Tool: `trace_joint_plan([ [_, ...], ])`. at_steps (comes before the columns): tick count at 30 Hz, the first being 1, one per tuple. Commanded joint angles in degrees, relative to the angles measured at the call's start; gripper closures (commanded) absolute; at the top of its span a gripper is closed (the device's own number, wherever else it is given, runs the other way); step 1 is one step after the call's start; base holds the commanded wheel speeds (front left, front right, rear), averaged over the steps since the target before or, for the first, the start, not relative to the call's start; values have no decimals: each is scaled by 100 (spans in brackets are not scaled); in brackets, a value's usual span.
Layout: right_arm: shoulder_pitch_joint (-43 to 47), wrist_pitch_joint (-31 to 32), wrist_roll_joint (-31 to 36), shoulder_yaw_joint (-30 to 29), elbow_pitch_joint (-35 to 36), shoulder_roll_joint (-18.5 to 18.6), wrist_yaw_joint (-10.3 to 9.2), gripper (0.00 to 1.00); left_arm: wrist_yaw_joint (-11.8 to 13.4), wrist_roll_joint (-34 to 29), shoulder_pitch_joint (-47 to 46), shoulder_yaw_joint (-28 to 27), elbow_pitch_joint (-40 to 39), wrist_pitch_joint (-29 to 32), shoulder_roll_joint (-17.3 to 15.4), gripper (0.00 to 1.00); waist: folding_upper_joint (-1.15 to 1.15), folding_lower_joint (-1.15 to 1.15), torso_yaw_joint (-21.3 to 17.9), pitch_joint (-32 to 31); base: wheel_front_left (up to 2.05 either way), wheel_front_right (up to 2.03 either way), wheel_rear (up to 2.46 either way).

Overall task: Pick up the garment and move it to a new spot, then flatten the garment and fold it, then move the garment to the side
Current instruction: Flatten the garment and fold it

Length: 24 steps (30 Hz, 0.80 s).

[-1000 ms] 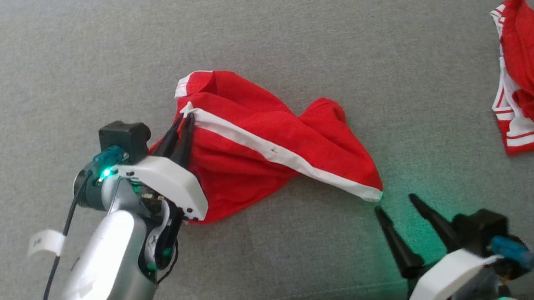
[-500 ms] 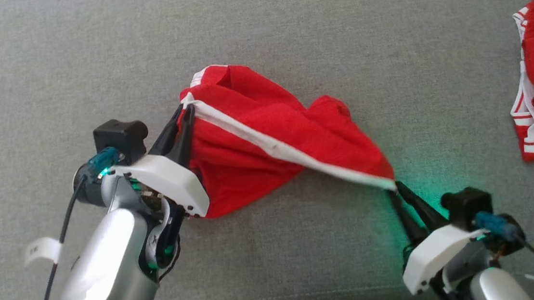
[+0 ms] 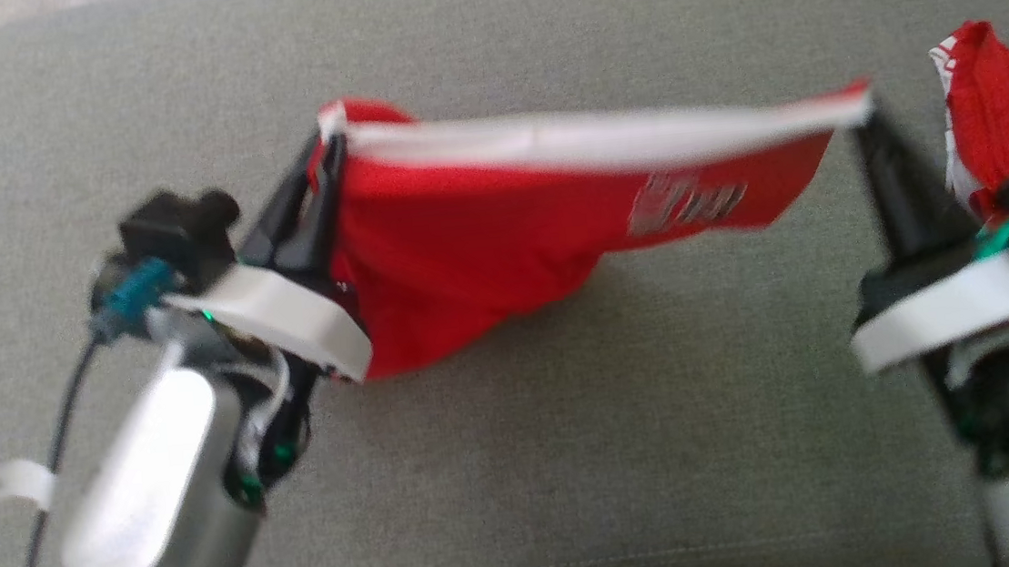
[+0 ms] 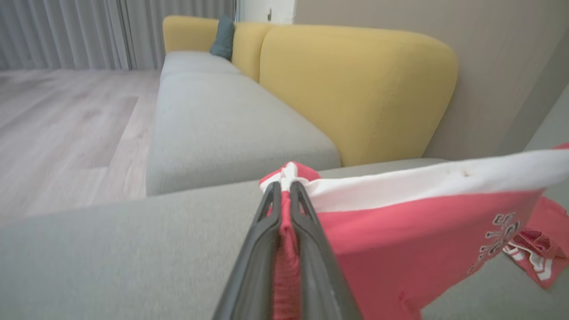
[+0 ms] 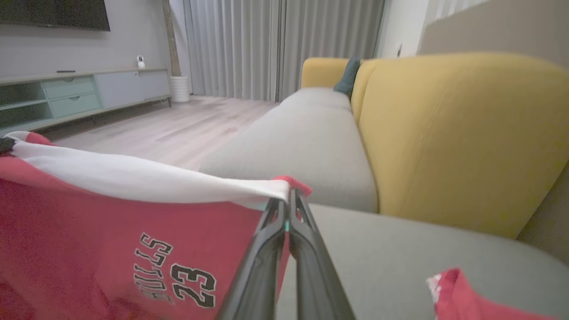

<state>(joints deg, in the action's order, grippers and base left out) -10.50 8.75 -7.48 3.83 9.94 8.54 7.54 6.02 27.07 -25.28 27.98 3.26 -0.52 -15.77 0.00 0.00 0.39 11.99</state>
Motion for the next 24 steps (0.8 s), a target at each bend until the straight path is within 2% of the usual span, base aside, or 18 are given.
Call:
trace_joint_plan([
  [1, -333, 75, 25, 18, 362, 125, -5, 100, -29, -52, -469, -332, -318, -13, -204, 100, 0, 0, -13, -57, 0, 0, 0],
  [7, -1074, 480, 18, -199, 965, 431, -5, 100, -50, -87, -962, -502, -730, 26, -334, 100, 0, 0, -25, -242, 0, 0, 0],
  [13, -1499, 712, -74, -344, 1184, 509, -5, 100, -43, -65, -1265, -579, -954, 231, -428, 100, 0, 0, -29, -355, 0, 0, 0],
  [20, -1787, 824, -275, -369, 917, 458, -5, 100, -184, 65, -1524, -541, -750, 334, -396, 100, 0, 0, -30, -253, 0, 0, 0],
  [24, -2274, 836, -404, -222, 336, 498, -5, 100, -366, 193, -1942, -532, -217, 282, -267, 100, 0, 0, -36, -26, 0, 0, 0],
])
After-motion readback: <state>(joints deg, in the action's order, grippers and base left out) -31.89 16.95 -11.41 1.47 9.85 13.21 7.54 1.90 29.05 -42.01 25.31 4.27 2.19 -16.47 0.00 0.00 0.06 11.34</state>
